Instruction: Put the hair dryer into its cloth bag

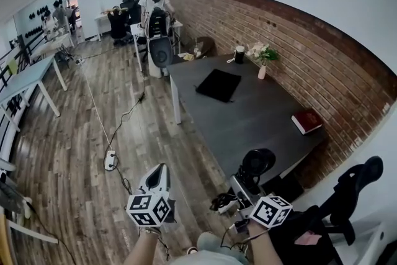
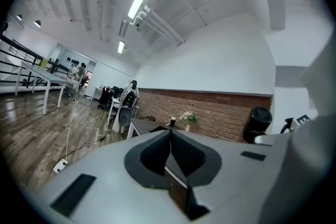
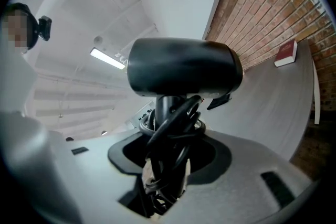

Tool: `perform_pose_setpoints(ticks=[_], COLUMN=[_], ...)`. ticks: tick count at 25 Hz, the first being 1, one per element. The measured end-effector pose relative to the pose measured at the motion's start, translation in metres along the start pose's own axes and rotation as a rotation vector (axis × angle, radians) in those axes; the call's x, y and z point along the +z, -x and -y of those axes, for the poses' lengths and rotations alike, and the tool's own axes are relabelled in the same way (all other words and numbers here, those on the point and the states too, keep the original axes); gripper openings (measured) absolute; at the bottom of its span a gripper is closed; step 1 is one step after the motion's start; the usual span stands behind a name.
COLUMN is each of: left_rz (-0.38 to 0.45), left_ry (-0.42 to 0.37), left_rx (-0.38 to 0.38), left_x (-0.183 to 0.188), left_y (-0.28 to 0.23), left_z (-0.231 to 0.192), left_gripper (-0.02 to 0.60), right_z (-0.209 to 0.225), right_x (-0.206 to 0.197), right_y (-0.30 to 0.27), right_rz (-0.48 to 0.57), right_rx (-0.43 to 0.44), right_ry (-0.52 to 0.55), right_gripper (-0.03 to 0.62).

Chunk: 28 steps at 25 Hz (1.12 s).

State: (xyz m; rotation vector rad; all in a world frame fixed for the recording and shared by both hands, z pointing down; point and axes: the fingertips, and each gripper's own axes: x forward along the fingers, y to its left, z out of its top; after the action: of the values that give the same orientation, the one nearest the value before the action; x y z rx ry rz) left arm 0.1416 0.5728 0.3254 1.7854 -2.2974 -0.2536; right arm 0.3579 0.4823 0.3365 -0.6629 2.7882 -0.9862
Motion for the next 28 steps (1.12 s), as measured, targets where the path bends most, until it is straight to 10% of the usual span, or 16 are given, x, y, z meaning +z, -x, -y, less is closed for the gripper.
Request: perform_pose_setpoints(ticks=[28], left_rz=[-0.109], left_ry=[-0.049], left_rx=[-0.084], left_x=[0.016], left_y=[-0.314], left_z=[-0.047], left_gripper=[0.009], right_z=[0.163], right_x=[0.088], right_y=[-0.231], right_rz=[-0.042], right_rx=[-0.15], right_ry=[-0.037], right_gripper=[0.184])
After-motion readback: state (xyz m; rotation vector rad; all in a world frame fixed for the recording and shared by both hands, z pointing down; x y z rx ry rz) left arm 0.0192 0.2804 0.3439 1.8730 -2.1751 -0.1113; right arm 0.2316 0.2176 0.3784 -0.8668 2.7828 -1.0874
